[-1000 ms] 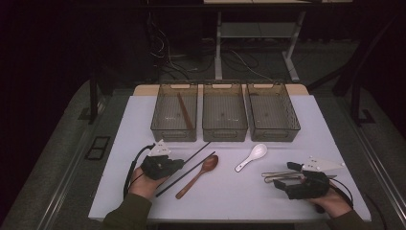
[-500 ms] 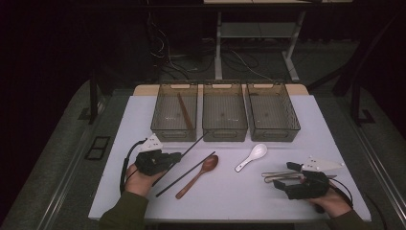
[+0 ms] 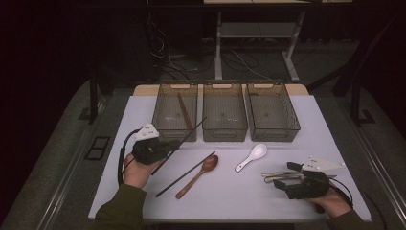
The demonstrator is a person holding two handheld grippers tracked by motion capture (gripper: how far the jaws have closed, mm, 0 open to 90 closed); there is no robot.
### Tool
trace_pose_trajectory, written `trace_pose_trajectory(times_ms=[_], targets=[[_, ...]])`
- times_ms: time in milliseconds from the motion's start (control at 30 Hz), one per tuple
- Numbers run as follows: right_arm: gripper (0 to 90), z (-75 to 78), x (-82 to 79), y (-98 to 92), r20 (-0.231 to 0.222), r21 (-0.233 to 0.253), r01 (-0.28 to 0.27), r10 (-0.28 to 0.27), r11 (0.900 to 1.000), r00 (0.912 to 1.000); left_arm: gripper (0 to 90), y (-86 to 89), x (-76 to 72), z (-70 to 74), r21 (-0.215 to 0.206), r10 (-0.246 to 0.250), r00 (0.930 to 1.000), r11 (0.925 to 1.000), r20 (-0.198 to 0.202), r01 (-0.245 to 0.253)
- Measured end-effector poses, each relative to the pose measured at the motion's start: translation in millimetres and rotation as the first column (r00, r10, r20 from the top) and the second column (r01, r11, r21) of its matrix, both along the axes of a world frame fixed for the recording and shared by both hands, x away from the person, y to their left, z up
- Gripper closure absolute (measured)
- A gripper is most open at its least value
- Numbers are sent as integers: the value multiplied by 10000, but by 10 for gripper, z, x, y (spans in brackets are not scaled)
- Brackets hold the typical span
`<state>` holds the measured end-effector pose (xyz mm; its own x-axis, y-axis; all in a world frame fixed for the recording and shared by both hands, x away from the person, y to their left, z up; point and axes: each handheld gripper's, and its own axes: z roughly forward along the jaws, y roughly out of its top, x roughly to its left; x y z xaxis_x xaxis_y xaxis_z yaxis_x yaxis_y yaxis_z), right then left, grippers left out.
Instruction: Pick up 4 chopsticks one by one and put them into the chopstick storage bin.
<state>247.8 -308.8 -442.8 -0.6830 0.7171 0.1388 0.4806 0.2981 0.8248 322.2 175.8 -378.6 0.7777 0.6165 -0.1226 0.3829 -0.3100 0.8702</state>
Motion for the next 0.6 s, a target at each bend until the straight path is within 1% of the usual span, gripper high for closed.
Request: trace_pose_trajectory(times_ms=[33, 133, 267, 433, 533, 600], targets=[[107, -1, 1, 0, -14, -3, -4, 4, 10000, 10000, 853, -1, 21, 19, 28, 28, 10000, 10000, 40, -29], [107, -3, 4, 4, -52, -20, 6, -6, 10000, 10000, 853, 1, 94, 62, -91, 119, 9999, 9999, 116, -118], [107, -1, 1, 2, -20, -6, -1, 1, 10000, 10000, 853, 8, 192, 132, -144, 228, 9996, 9996, 192, -225], [107, 0, -1, 1, -4, 15, 11, -11, 10000, 10000, 853, -5, 316, 247, -30, 309, 9990, 9995, 334, -308], [107, 0, -2, 2, 15, 1, -9, 9, 10000, 10000, 852, -24, 393, 307, -40, 367, 9983, 9993, 446, -366], [107, 2, -7, 3, -50, 14, -1, 2, 10000, 10000, 853, -38, 447, 338, -76, 424, 9979, 9991, 489, -421]])
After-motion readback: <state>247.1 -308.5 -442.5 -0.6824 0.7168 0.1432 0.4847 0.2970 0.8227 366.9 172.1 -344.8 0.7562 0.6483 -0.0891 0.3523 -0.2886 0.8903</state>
